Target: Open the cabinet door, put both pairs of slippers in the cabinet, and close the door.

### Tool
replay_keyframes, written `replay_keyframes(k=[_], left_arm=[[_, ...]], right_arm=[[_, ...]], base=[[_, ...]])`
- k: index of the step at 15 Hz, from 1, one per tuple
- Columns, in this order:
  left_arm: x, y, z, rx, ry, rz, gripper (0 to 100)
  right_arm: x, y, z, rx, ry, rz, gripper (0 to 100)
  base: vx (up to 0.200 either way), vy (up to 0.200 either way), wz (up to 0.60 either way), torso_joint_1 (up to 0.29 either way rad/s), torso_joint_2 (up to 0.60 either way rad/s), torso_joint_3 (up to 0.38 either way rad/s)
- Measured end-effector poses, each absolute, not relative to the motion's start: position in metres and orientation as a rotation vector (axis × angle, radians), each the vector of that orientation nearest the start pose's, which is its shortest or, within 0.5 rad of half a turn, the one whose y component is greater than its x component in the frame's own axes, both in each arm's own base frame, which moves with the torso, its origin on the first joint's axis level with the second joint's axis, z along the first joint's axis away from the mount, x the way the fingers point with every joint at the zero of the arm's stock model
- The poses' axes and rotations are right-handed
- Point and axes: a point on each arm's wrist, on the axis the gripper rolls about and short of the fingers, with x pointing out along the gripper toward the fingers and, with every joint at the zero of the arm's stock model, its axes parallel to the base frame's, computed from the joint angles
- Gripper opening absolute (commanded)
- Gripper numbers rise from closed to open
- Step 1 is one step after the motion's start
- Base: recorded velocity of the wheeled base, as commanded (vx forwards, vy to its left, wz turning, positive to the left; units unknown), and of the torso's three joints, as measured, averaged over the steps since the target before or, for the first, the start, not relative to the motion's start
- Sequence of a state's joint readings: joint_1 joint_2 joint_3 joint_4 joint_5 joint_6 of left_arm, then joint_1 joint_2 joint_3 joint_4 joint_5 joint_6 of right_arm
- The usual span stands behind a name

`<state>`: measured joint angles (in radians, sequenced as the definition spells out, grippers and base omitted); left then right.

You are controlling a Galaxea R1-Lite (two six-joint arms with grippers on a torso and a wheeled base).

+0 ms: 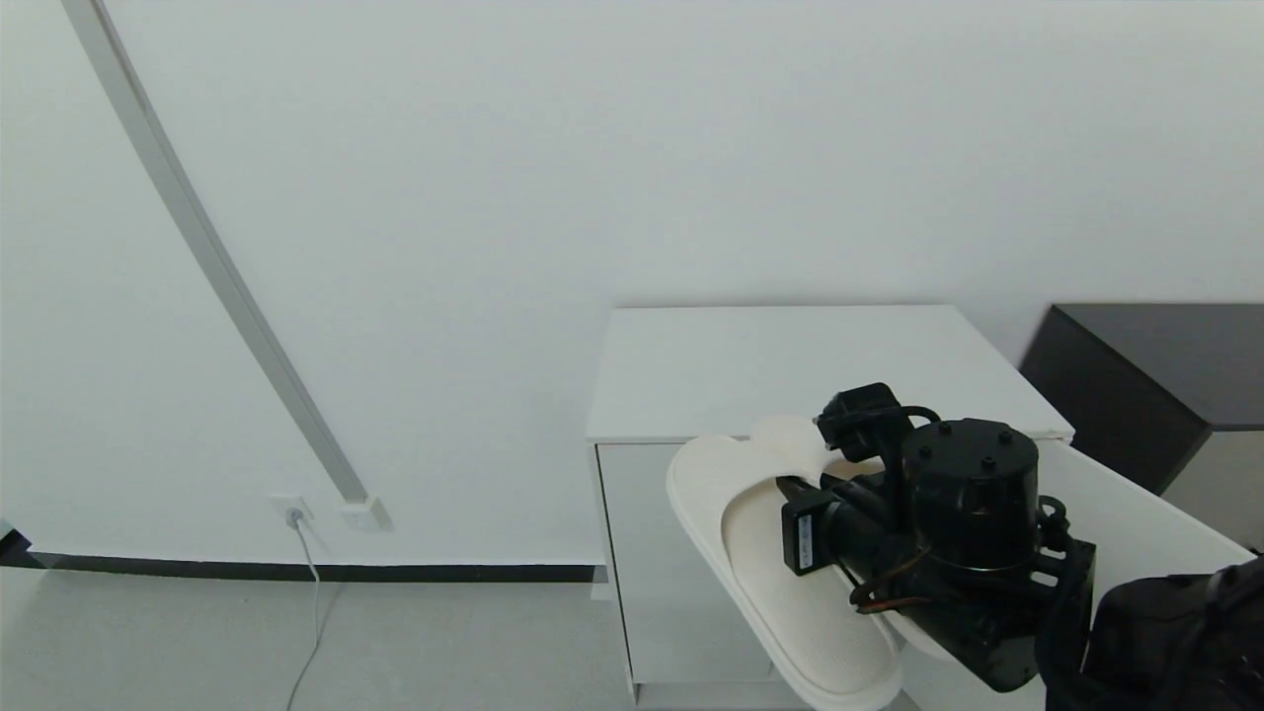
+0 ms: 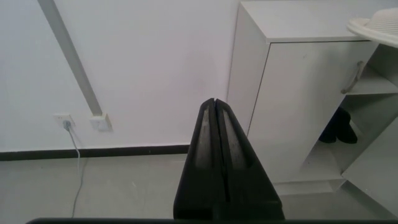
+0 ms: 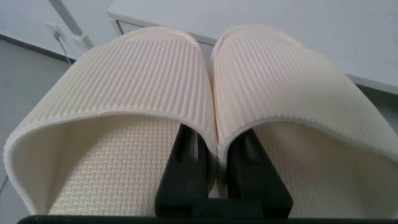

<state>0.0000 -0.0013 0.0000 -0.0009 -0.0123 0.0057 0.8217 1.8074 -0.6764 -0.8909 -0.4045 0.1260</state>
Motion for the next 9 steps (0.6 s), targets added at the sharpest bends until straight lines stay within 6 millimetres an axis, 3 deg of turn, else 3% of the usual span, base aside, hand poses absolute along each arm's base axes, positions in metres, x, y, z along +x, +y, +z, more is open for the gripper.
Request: replay_keyframes(k=[8,9], left_arm=[[-0.0229,-0.0003,0.0755,0.006,-0.002,-0.012,0],[-0.0229,-0.0003,0.0755,0.007,-0.002,-0.012,0]], right_arm=[[0.2188,0.2227,0.1389,-0.021,0.231,0.403,0],[0.2188,0.2228,0.1388,-0.022,0.231,0.402,0]], base=[[0.0,0.0,0.0,0.0,0.0,0.0],[0.0,-0.2,0.0,0.002,0.0,-0.002]])
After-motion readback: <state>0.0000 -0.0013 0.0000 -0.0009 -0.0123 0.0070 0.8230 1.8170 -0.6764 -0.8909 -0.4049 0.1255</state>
